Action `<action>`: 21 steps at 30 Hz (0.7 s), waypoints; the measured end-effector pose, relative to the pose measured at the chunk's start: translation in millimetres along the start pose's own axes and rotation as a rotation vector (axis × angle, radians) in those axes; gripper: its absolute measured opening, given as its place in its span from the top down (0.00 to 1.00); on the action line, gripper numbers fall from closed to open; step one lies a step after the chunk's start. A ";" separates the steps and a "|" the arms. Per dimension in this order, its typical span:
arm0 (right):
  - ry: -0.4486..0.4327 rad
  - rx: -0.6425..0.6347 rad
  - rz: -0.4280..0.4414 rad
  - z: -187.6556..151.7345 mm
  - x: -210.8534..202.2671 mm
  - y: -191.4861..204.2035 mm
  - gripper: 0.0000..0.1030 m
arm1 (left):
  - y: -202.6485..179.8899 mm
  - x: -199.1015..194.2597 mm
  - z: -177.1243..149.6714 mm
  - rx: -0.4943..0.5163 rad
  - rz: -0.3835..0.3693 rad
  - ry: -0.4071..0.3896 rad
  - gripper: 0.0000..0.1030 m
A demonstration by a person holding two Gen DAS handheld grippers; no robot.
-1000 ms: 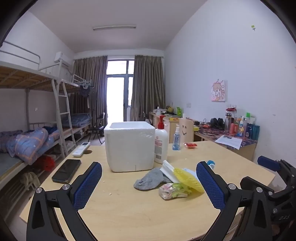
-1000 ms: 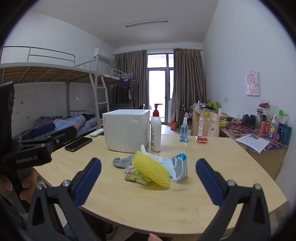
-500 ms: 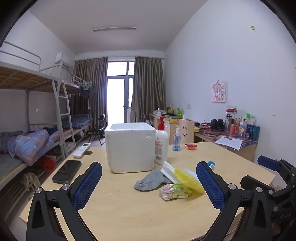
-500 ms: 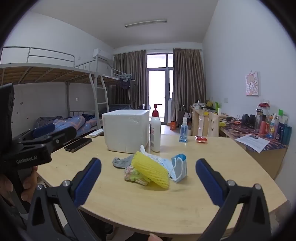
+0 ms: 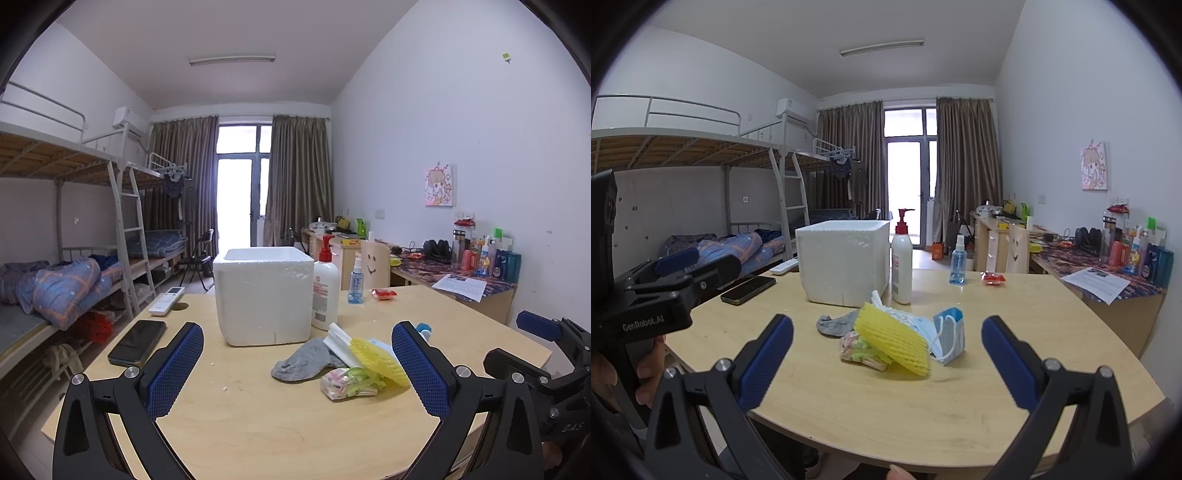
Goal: Organize soft objects
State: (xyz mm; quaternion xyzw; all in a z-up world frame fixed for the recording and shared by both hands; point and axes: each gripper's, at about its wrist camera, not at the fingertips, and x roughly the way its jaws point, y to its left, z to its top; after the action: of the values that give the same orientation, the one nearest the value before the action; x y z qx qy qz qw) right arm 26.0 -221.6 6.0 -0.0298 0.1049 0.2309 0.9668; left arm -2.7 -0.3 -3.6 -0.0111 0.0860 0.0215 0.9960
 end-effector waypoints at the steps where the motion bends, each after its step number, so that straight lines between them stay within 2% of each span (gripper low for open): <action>1: -0.001 0.003 0.003 0.5 -0.9 -0.6 0.00 | 0.7 0.5 0.5 0.000 0.000 0.000 0.01; 21: 0.002 0.002 -0.003 1.1 -1.7 1.1 0.00 | 5.0 0.5 5.4 0.018 0.009 -0.010 0.01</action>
State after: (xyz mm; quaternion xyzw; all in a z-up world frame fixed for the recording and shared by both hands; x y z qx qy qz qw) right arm 24.1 -221.3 7.4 -0.0294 0.1060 0.2292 0.9671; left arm -1.6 4.8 1.6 -0.0014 0.0813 0.0253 0.9964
